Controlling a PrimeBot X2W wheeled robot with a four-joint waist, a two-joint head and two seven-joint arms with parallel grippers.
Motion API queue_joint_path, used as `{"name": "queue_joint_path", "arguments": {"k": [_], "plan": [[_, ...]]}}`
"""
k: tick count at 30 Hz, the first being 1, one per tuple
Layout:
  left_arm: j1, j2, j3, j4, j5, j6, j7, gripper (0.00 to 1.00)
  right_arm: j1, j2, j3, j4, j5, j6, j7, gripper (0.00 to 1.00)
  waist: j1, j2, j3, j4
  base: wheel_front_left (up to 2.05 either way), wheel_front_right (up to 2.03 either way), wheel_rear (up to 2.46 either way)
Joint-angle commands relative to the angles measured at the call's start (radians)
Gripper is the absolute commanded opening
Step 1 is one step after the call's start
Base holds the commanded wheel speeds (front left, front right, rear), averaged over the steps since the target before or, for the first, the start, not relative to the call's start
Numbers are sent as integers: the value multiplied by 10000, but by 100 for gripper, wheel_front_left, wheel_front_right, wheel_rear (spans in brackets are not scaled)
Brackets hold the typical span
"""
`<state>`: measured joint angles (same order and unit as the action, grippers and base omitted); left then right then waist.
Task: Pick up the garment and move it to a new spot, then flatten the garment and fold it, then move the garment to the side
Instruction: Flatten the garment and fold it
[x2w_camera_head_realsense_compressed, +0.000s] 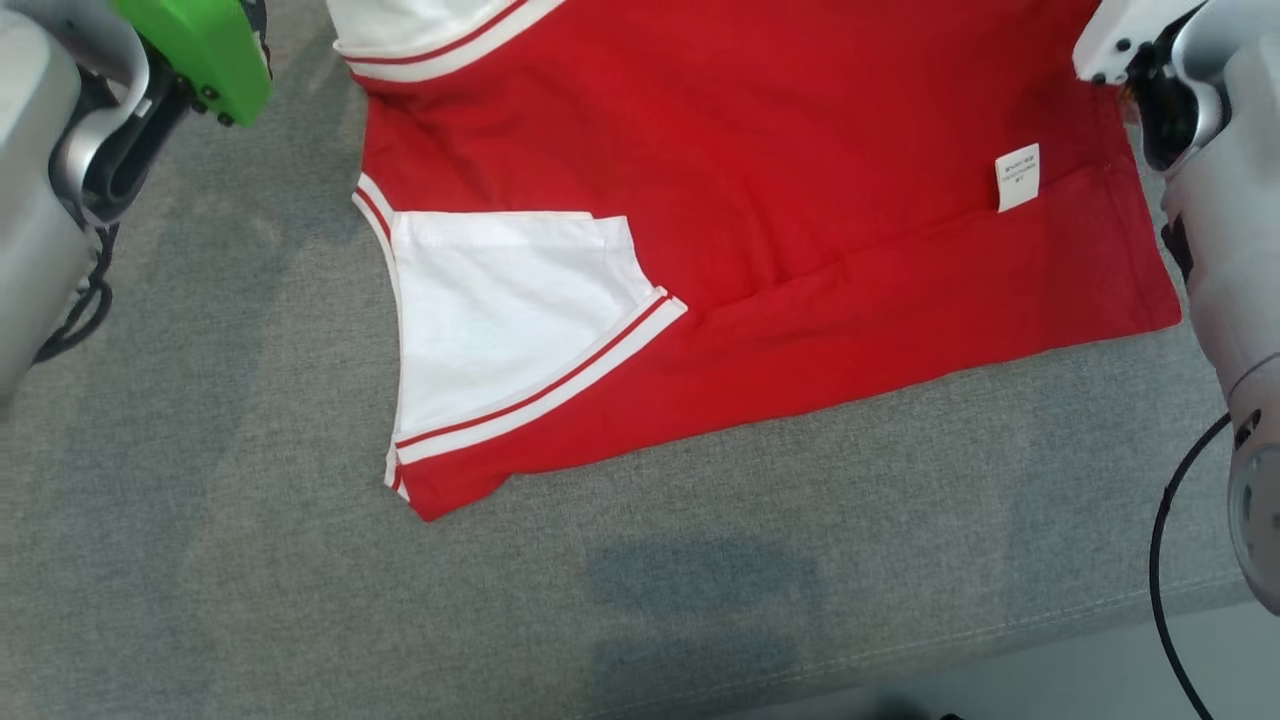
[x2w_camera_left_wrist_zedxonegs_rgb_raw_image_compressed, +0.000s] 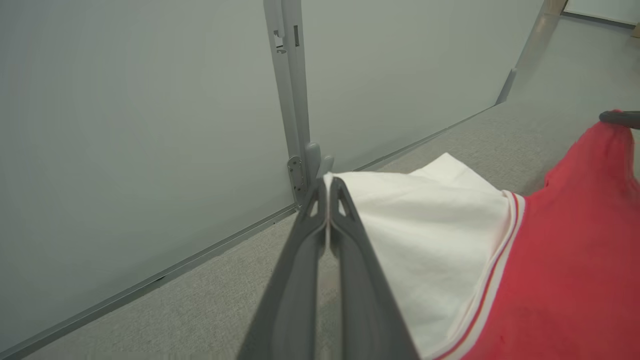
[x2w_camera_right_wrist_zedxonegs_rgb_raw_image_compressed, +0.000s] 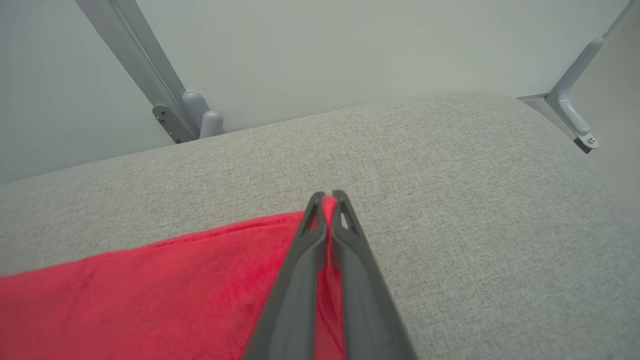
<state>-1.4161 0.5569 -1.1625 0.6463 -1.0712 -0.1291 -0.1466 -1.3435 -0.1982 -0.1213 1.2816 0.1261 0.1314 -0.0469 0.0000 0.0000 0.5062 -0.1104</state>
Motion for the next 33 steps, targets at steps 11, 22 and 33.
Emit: {"name": "queue_joint_path", "arguments": {"k": [11, 22, 33], "plan": [[2416, 662, -40, -1244, -854, 11, -1088, 0, 2045, -510, 1364, -380, 696, -14, -897, 0, 0, 0, -1126, 481, 0, 0, 0], [4597, 1263, 558, -3234, -1114, 741, -1188, 0, 3685, -1193, 2434, -1502, 2079, -14, -1327, 0, 0, 0, -1393, 685, 0, 0, 0], [6731, 1206, 1182, -4589, -1052, 1445, -1177, 0, 5623, -2025, 3436, -3029, 3161, -16, -1876, 0, 0, 0, -1604, 872, 0, 0, 0]]}}
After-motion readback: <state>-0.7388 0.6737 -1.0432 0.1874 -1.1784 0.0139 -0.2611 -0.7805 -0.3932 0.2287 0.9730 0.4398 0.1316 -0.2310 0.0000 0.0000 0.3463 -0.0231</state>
